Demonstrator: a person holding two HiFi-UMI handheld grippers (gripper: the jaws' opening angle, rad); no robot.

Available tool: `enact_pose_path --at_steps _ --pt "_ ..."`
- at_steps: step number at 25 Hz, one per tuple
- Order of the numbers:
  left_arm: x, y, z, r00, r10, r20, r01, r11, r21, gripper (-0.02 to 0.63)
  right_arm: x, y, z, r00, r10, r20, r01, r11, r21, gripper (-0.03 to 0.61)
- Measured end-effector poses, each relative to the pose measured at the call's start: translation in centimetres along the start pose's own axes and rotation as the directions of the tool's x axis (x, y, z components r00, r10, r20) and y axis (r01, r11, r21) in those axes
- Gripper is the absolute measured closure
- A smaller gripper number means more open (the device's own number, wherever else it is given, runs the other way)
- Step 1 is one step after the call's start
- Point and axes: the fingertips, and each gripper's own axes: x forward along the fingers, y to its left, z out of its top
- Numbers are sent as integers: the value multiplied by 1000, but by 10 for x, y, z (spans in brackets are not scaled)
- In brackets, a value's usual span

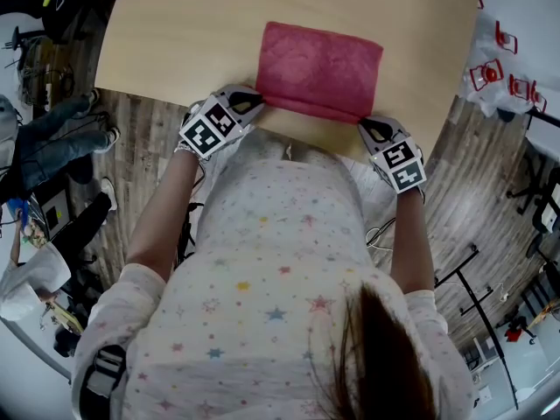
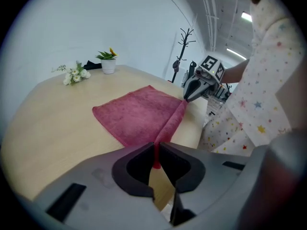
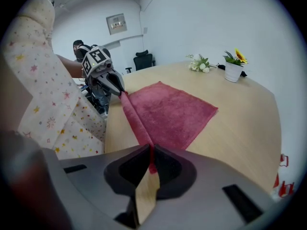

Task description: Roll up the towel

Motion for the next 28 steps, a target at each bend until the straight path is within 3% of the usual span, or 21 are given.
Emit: enact_pose_path --at_steps 5,11,14,19,24,28 --pt "6 13 4 1000 13 8 -12 996 -90 575 3 -17 3 998 -64 3 64 998 16 532" --pt "11 23 6 1000 1 21 4 970 -243 575 10 -28 1 991 -130 -28 131 991 1 520" --pt "8 29 1 999 31 -8 -32 973 -229 560 12 -28 2 989 -144 -33 144 990 -7 519" --pt "-4 31 15 996 46 72 -25 963 -268 546 7 -29 4 987 -158 -19 158 987 2 515" --pt "-10 31 15 995 74 74 -54 969 -243 546 -4 -32 9 985 -169 27 167 984 54 506" --pt "-19 38 17 984 141 105 -110 960 -258 546 -13 -33 17 982 -178 68 173 982 81 503"
